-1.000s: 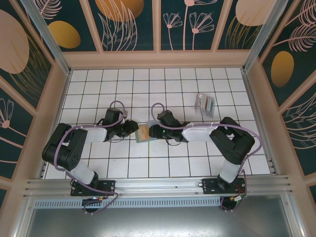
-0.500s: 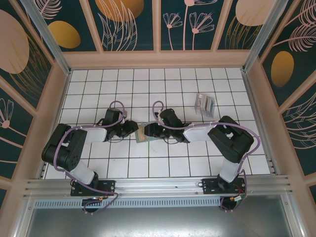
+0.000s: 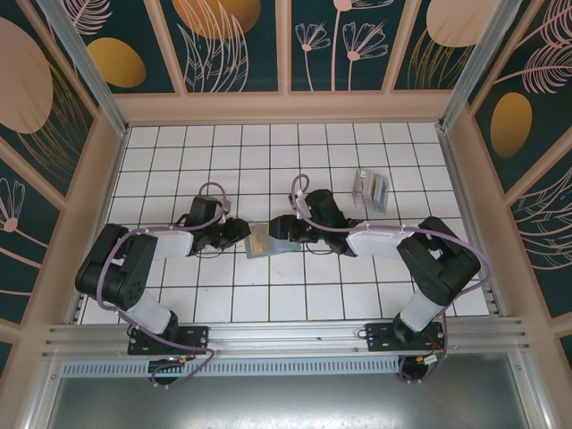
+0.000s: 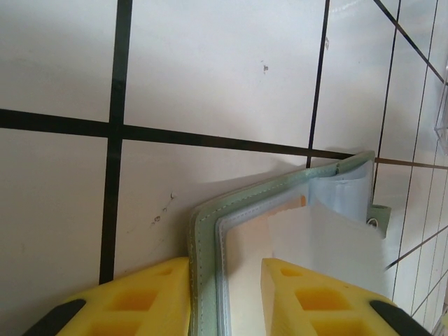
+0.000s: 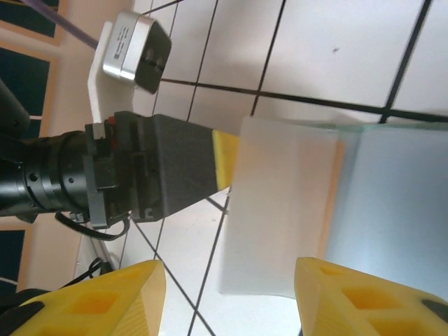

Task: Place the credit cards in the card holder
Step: Flip over the card slot in the card holder.

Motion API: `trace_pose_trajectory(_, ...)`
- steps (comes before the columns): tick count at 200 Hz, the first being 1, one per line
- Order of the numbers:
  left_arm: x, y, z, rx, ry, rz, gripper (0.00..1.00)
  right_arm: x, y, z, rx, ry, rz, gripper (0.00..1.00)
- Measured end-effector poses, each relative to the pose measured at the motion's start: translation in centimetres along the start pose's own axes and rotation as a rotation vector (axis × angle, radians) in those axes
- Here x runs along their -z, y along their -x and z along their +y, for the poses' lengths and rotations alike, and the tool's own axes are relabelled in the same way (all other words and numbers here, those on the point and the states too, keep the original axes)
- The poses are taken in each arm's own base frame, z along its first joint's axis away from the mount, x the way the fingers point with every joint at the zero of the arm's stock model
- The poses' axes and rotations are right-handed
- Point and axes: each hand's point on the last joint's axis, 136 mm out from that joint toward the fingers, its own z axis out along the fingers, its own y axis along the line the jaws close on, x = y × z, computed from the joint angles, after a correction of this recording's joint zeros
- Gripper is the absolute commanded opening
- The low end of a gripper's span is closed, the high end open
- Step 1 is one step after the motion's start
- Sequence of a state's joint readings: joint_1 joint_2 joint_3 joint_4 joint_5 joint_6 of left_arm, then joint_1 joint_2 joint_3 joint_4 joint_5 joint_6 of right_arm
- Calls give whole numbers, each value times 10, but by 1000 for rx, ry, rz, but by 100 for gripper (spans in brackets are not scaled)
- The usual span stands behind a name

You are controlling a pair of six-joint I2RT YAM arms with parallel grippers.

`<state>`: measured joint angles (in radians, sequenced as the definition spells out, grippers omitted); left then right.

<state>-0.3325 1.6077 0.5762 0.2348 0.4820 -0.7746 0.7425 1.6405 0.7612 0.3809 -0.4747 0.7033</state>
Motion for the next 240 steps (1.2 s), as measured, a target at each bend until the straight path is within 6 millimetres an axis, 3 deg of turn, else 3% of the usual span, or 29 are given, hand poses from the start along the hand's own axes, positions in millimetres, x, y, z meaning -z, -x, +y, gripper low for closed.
trace_pose_trajectory(41, 0, 0, 0, -4, -1, 1, 34, 1, 0, -18, 34, -80, 15, 62)
trace_pose_trajectory(70, 0, 0, 0, -4, -3, 3, 34, -4, -6, -8, 86, -68, 37, 64)
trace_pose_trajectory(108, 0, 0, -1, -4, -4, 2, 35, -13, -18, -3, 170, -128, 26, 78)
trace_pose_trajectory(153, 0, 0, -2, -5, -8, 2, 38, -34, -32, 7, 313, -256, 25, 78)
trace_pose_trajectory(177, 0, 1, -4, -3, -14, 3, 40, -43, -34, 8, 369, -302, 9, 76)
trace_pose_trajectory(206, 0, 1, -5, 1, -17, 5, 41, -48, -37, -9, 400, -372, 7, 72)
trace_pose_trajectory(240, 0, 1, -5, 7, -19, 5, 41, -46, -34, -24, 413, -446, -9, 49)
